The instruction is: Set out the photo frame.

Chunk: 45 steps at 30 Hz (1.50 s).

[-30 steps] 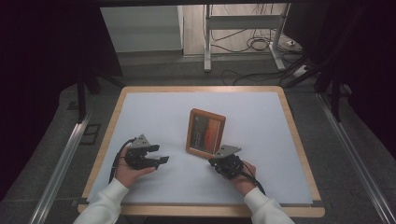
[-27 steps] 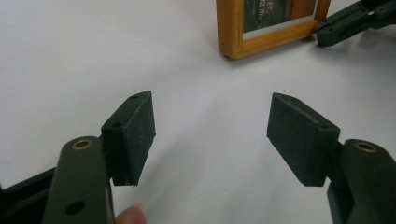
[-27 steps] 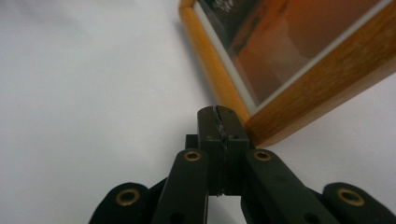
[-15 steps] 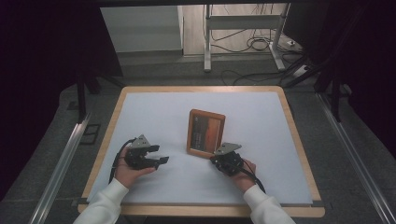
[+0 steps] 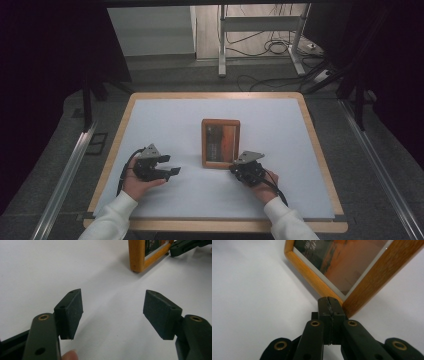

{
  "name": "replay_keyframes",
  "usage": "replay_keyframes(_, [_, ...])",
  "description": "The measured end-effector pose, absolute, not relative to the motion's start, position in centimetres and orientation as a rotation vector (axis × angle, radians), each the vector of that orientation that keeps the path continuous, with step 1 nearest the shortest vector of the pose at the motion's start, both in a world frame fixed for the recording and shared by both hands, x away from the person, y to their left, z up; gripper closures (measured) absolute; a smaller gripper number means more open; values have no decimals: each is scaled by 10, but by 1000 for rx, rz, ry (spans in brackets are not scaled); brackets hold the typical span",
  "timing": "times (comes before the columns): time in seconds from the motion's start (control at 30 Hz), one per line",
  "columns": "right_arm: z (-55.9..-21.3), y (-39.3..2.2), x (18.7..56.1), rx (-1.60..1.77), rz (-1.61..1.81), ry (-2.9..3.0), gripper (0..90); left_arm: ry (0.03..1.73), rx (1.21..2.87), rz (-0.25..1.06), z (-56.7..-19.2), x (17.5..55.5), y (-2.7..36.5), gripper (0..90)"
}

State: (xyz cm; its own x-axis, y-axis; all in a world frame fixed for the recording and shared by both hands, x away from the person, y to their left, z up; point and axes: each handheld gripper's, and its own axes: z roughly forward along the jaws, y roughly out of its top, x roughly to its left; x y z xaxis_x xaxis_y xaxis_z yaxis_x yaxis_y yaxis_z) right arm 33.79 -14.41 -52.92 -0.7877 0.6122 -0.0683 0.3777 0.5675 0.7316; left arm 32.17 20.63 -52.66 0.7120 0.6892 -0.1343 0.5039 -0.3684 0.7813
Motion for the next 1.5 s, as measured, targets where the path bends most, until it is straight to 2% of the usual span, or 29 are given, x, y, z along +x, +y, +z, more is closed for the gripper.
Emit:
replay_keyframes(0.47, [-519,-161,337,852,1097,2441,899,913,2041,279,-525,320,205,316])
replay_keyframes(0.7, [-504,-174,319,854,1140,2389,883,891,2034,282,-521,312,205,316])
replay_keyframes(0.8, [-500,-189,314,884,1186,2370,794,887,2029,281,-520,310,205,316])
replay_keyframes(0.9, [-498,-208,312,945,1227,2340,549,885,2036,284,-520,310,205,316])
replay_keyframes(1.0, [-501,-232,308,1039,1254,2280,414,889,2043,279,-521,311,204,313])
replay_keyframes(1.13, [-505,-259,302,1141,1279,2228,332,892,2043,284,-521,309,203,311])
replay_keyframes(1.27, [-511,-276,298,1184,1236,2203,290,897,2048,289,-522,307,204,311])
replay_keyframes(1.5, [-512,-276,302,1182,1224,2194,232,900,2046,285,-523,309,205,310])
